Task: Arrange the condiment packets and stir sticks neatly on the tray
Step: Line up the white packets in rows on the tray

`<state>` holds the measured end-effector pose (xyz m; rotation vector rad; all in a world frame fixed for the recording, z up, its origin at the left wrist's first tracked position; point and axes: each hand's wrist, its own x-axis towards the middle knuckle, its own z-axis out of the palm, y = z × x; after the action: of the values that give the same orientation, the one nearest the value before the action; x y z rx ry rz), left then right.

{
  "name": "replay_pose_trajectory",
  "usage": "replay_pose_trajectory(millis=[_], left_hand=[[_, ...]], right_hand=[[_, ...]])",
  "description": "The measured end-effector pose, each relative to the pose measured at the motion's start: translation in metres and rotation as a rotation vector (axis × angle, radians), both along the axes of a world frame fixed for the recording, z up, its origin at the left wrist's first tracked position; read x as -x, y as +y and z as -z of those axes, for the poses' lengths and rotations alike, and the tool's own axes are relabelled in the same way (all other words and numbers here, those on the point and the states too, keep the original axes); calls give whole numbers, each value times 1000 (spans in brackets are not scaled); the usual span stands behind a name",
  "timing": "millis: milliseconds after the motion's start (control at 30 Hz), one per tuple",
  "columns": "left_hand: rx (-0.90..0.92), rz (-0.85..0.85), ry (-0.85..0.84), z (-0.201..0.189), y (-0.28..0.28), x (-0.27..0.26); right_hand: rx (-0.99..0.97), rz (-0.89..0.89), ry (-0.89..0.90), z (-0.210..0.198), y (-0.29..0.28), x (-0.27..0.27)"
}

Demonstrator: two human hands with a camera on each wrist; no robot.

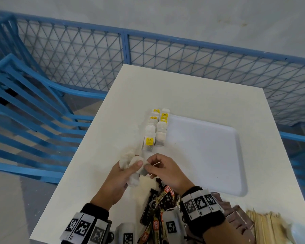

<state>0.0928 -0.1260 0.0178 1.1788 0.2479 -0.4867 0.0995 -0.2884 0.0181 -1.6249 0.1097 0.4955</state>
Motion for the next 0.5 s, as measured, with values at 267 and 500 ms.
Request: replay_pose_trajectory(millis=[267,500], left_hand=[[-35,-99,41,8,4,-2],[5,-166,102,13,13,-2]], right_hand=[[-40,-35,52,7,-7,4],[-93,191,92,19,-24,-5]])
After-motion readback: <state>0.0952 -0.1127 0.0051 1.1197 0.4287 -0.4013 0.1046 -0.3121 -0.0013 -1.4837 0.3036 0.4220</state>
